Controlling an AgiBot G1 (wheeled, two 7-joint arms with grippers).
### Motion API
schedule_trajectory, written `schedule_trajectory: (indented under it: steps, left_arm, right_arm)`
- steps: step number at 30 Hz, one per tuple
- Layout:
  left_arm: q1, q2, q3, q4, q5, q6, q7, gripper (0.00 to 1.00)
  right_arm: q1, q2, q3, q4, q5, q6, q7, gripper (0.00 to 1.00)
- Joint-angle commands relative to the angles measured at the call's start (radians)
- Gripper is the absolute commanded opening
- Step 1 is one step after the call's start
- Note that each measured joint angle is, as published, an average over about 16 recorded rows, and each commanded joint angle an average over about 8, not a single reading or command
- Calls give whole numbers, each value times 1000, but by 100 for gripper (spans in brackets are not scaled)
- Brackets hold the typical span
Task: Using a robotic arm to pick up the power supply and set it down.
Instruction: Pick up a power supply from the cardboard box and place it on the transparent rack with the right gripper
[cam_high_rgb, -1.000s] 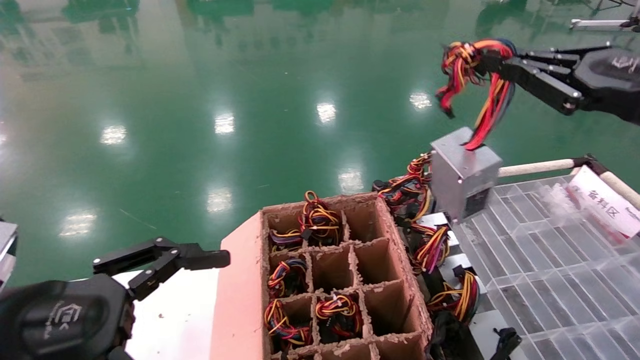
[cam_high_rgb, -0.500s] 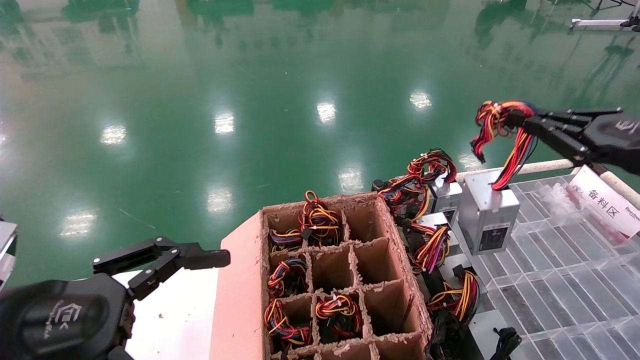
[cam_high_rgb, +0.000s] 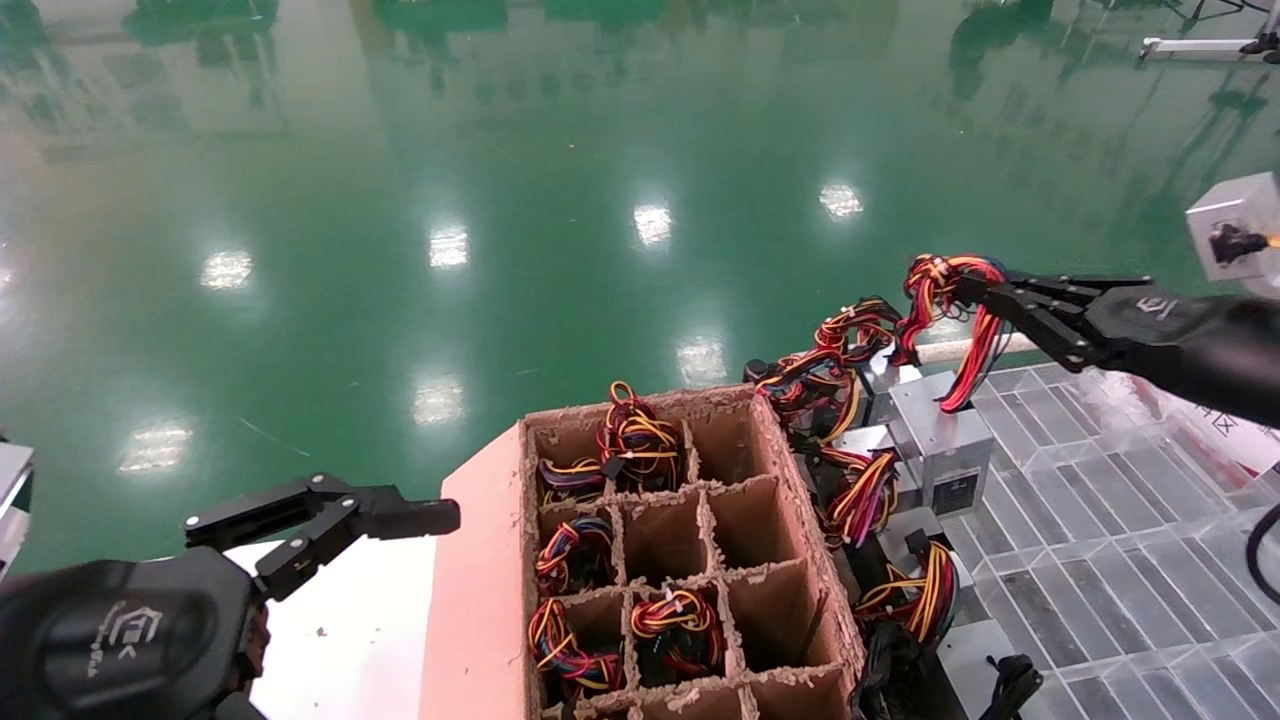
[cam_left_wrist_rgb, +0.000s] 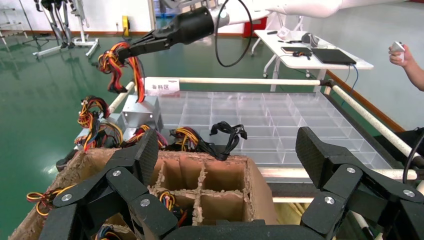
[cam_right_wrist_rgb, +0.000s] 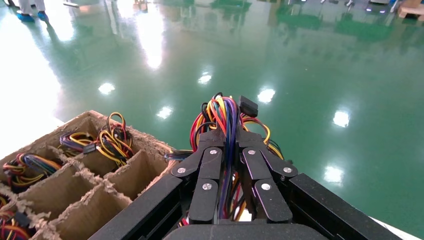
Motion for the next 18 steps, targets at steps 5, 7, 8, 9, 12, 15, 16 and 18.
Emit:
schedule_trajectory:
  steps: [5,7,8,9,12,15,16,18]
  left_arm:
    - [0,0,0,0,0,0,0,100]
    - [0,0,0,0,0,0,0,100]
    - [0,0,0,0,0,0,0,100]
    - [0,0,0,0,0,0,0,100]
    - [0,0,0,0,0,0,0,100]
    - [0,0,0,0,0,0,0,100]
    - [0,0,0,0,0,0,0,100]
    - [0,0,0,0,0,0,0,100]
  right_arm:
    - [5,-37,3,-67,5,15,-36,0]
    - [4,-45,7,-88,11,20,-46,0]
    - [2,-48,10,-99,15,24,-51,0]
    - [0,-51,13,-109,20,27,-57,0]
    - [-10,-59,27,-138,40,34,-72,0]
    - [-26,-66,47,-165,67,39,-86,0]
    - [-32,-68,54,-174,78,41,-89,0]
    - [-44,-73,69,-190,99,45,-95,0]
